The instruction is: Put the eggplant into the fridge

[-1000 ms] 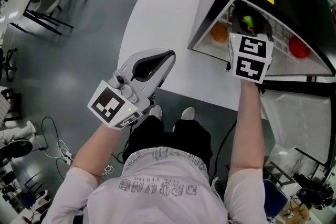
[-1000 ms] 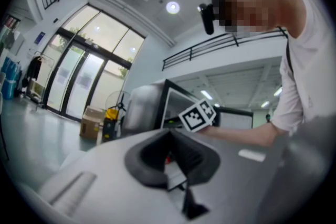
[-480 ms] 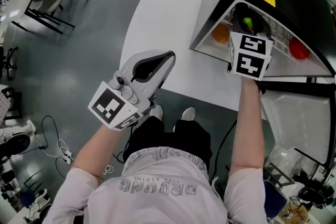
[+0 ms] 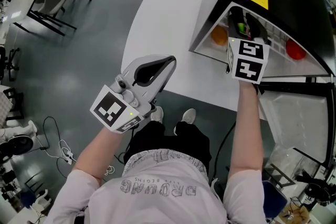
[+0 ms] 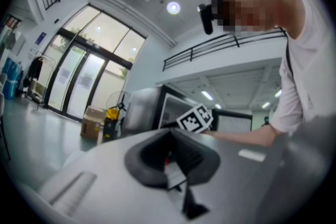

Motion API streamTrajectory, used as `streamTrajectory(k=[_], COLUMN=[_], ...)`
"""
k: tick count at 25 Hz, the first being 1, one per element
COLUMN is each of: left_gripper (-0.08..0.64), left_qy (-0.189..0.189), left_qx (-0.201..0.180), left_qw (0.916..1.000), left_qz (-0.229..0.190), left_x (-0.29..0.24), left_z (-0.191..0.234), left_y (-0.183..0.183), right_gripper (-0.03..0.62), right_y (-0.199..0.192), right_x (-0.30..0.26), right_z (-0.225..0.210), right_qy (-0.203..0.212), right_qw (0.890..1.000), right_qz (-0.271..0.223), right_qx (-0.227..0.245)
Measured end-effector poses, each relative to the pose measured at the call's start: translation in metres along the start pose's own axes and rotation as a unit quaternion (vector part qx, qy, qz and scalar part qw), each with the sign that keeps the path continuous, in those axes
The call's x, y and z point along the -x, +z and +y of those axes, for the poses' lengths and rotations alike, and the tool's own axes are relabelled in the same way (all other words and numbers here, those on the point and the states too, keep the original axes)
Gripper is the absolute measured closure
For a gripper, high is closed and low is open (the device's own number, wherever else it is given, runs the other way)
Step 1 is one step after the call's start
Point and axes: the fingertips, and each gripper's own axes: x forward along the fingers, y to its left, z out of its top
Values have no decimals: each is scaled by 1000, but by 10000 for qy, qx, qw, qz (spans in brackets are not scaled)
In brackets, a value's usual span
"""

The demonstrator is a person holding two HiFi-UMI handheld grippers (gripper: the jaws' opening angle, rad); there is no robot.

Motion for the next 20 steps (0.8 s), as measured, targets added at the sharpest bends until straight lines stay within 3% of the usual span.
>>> streamTrajectory(k=[15,20], left_gripper=[552,552], left_qy=[-27,-42], left_qx=[-33,-42], left_qw=[10000,10000], left_qz=[56,49], left_x=[4,7], left_z=[-15,-21], left_y=[17,22], right_gripper=[403,432], right_y=[12,18], right_x=[36,59], right_z=[5,11], right_qy=[206,294], right_qw=[9991,9978], right_qz=[-222,-413], right_qx=[-288,-425])
